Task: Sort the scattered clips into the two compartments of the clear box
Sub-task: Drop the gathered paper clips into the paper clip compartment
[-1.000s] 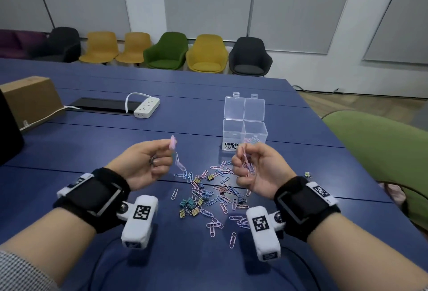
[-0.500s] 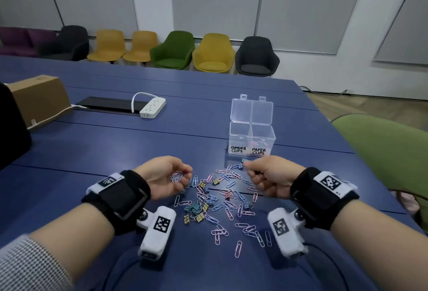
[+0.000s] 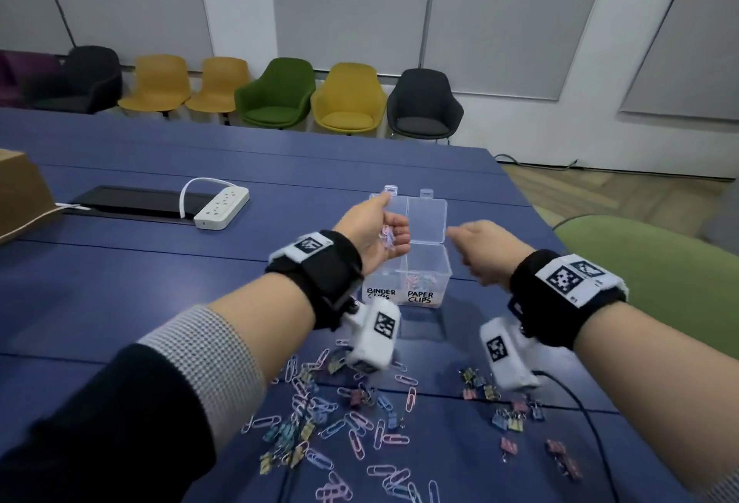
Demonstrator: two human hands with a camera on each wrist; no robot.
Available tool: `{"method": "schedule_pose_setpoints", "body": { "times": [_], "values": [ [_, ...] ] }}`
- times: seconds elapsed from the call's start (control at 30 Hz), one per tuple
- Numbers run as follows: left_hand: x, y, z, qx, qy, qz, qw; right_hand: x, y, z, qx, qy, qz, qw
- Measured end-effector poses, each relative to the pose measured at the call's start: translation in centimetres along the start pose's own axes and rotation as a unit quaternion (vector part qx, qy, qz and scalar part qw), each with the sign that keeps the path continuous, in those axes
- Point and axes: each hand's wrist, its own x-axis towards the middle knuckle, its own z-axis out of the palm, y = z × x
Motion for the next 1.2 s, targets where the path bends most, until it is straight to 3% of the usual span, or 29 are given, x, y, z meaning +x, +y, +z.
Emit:
{"method": "schedule_pose_setpoints", "body": {
  "times": [0.07,0.13,0.27,0.37,0.47,0.6,0.67,0.73,0.8,0.87,1.03,1.2],
  "values": [
    [1.5,-0.9,1.5,-0.012,0.004,0.018,1.0,1.7,0.0,0.8,0.15,0.084,-0.016,0.985],
    [2.6,-1.9,2.2,0.015,0.015,0.022,1.0,2.8,-0.4,1.5,0.235,0.132,-0.043,0.962],
    [2.3,-1.8,1.6,0.068,0.026,0.044,0.996,4.5,-0.6,2.8,0.316,0.105,-0.06,0.941],
    [0.4,-0.7,-0.9,0.124,0.041,0.11,0.985,5.0,-0.3,3.4,0.256,0.071,-0.077,0.961],
    [-1.8,0.2,-4.5,0.206,0.062,0.151,0.965,4.2,-0.3,3.3,0.128,0.119,-0.119,0.977],
    [-4.5,-0.2,-10.6,0.429,0.047,0.096,0.897,0.5,-0.8,3.8,0.037,0.168,-0.219,0.96],
    [-5.8,-0.6,-13.3,0.563,0.023,0.03,0.826,-1.4,-0.9,4.5,-0.041,0.118,-0.285,0.95],
    [-7.2,-1.1,-15.1,0.641,0.001,-0.043,0.767,-2.5,-0.9,5.3,-0.152,-0.002,-0.299,0.942],
    [-8.5,-1.9,-15.8,0.654,-0.002,-0.091,0.751,-3.0,-0.8,6.5,-0.268,-0.118,-0.256,0.921],
    [-9.4,-2.9,-15.7,0.66,0.002,-0.116,0.742,-3.2,-0.8,7.9,-0.324,-0.174,-0.213,0.905],
    [-9.8,-4.5,-14.6,0.681,-0.003,-0.092,0.727,-3.5,-2.3,9.9,-0.419,-0.211,-0.228,0.853],
    [-9.2,-4.2,-13.4,0.736,-0.06,-0.081,0.669,-4.1,-3.3,11.3,-0.515,-0.229,-0.24,0.791]
  ]
}}
